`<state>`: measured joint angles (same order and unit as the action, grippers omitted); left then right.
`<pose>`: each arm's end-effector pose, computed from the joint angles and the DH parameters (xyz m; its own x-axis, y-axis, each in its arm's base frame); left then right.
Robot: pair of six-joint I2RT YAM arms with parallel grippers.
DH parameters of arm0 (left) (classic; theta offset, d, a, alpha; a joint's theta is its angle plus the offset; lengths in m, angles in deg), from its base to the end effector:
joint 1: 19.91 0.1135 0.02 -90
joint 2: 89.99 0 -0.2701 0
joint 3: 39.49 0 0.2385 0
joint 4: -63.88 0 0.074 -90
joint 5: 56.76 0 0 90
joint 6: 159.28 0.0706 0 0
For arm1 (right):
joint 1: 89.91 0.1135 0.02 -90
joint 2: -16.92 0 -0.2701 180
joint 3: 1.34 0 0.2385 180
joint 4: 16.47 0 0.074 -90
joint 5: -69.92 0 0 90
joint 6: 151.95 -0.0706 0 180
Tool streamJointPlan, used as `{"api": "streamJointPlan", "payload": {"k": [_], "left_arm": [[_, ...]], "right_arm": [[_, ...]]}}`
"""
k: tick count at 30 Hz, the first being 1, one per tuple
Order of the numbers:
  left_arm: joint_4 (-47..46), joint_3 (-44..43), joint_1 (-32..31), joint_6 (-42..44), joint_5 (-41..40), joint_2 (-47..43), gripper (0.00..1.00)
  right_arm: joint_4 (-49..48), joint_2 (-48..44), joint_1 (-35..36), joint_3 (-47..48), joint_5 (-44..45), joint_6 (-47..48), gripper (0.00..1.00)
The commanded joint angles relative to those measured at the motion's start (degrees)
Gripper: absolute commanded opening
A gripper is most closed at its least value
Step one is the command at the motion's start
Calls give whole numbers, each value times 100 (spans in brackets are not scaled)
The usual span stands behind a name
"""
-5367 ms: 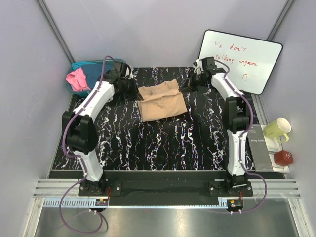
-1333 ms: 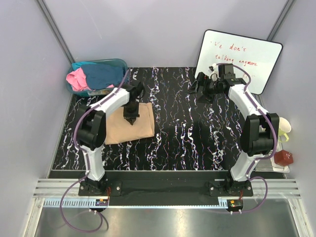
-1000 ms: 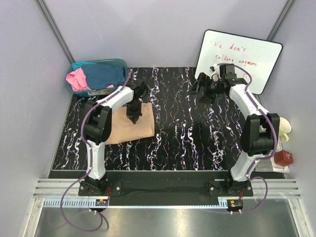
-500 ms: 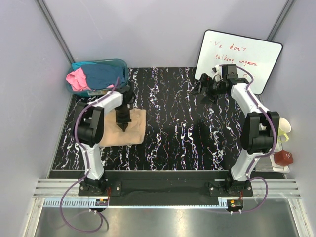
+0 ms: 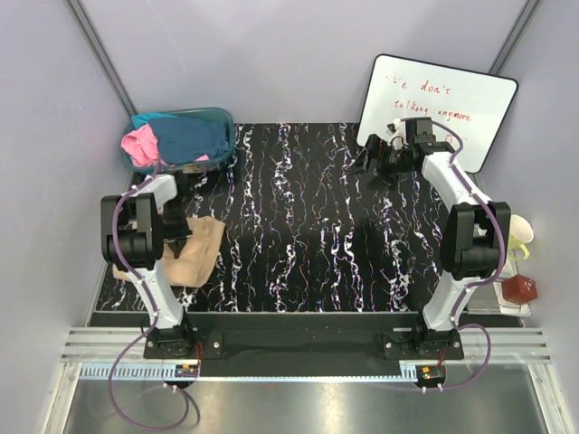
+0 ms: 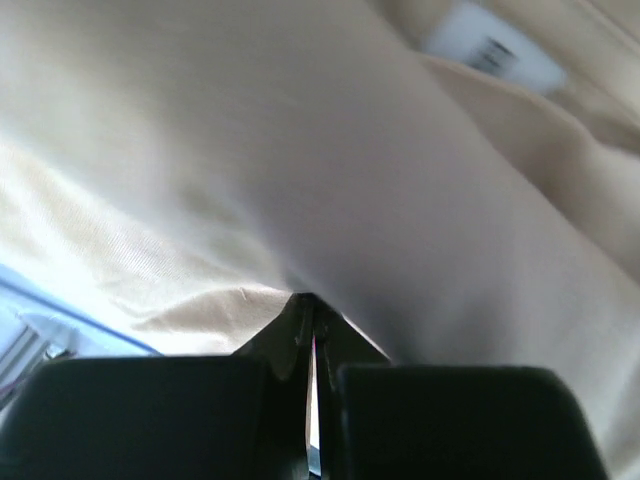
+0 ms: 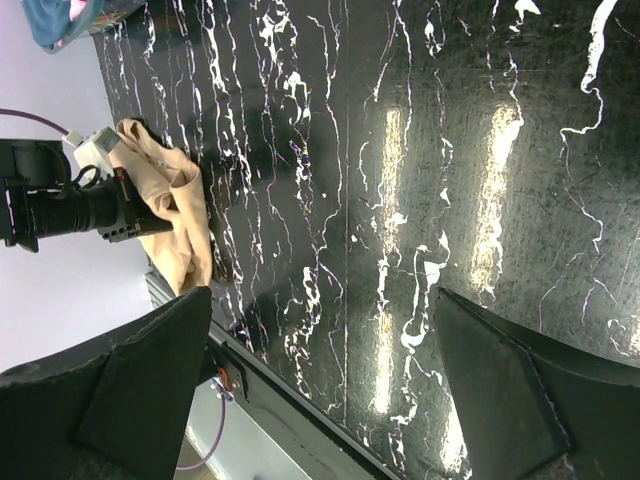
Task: Fold and stack the t-shirts
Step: Put the neatly folded tshirt into the corner of the board with the left arm
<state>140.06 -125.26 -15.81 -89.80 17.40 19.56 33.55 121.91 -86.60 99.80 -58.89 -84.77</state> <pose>0.3019 0.0410 0.1321 -0.9125 -0.4035 0.0677 -0.3647 0.8772 0.3124 0.4007 0.0675 0.2542 -0.9038 0.2505 -0.3471 -0.0688 0.7155 0.6953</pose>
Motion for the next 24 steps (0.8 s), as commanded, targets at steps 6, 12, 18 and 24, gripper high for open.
{"api": "streamJointPlan", "payload": {"k": [6,12,18,24], "left_arm": [[-34,-289,1119,109,-623,-172,0],[-17,-798,1401,126,-535,92,0],[-17,-1545,1366,153,26,505,0],[-122,-1670,585,478,160,-327,0]], "right_arm": [[-2,22,-24,177,-241,86,100],[-20,57,-32,177,-285,68,100],[-2,74,-32,168,-294,51,100],[-11,39,-32,115,-233,59,100]]}}
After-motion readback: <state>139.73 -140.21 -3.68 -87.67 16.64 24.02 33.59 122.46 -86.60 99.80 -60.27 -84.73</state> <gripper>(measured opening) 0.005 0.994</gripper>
